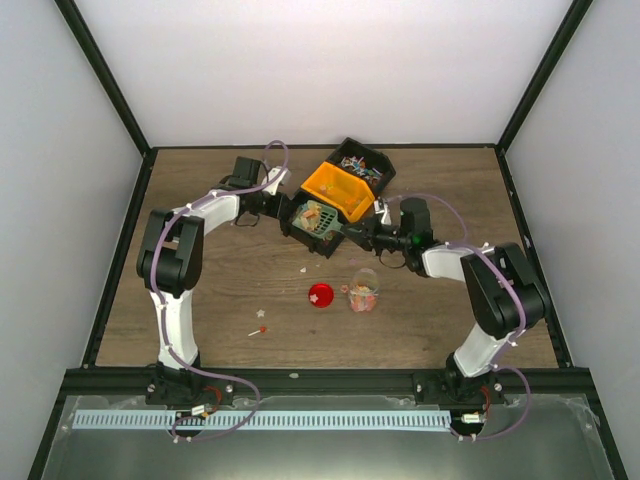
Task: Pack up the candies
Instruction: Scoop the fake candies from the storage box, then place the fake candies in the packing bottle.
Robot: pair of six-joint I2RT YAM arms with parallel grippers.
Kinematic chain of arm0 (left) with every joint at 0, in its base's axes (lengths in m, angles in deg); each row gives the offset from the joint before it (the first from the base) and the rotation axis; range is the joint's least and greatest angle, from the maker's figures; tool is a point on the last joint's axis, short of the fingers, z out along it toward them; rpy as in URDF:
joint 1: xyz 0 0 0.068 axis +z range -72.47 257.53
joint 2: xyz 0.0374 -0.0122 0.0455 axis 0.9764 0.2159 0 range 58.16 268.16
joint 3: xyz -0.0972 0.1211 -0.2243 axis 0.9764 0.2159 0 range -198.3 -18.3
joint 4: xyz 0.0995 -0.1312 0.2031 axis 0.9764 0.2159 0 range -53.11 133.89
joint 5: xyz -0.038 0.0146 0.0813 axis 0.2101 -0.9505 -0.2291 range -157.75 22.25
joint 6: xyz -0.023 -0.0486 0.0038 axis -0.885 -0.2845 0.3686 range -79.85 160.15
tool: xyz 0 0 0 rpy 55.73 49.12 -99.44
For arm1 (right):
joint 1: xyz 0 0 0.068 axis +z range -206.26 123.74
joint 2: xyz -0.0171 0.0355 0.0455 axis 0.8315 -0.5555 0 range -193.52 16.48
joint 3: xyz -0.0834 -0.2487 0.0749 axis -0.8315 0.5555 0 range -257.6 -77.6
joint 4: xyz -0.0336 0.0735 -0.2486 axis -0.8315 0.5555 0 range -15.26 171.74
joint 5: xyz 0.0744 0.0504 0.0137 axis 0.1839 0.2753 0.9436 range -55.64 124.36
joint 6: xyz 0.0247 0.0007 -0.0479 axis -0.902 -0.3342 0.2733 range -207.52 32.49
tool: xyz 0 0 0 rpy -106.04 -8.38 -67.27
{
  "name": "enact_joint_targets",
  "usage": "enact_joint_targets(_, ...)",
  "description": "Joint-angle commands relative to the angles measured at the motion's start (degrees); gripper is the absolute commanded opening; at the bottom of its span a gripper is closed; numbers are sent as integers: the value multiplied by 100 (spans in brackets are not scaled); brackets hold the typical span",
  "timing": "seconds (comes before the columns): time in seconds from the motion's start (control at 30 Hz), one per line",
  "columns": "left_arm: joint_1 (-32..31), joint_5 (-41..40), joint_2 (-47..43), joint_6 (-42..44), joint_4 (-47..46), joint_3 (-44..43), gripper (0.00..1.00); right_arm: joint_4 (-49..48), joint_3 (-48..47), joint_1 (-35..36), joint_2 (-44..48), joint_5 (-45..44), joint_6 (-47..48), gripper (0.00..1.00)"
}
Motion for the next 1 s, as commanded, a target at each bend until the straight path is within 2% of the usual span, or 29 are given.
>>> enact_joint_targets(0.0,24,-232,110,-173,-70,-114,4,-344,119,-157,287,458,-119,1)
enact_joint_targets(0.2,28,-218,121,-171,-72,-104,4,-459,363,-444,451,717,-122,1)
enact_joint_targets(0.43,24,-217,138,-142,-62,-105,4,-1637,1035,-978,664,1199,-745,1)
enact_joint_targets(0.63,24,-266,163,-165,-94,-104,4,-1643,861,-809,614,1252,-708,1)
enact_joint_targets(0.8,24,-243,121,-174,-101,-83,4,-1523,1079,-1286,791,1360,-641,1)
enact_joint_targets(0.97,24,-250,97,-161,-115,-55,4,-2129,1054,-1062,689,1493,-878,1)
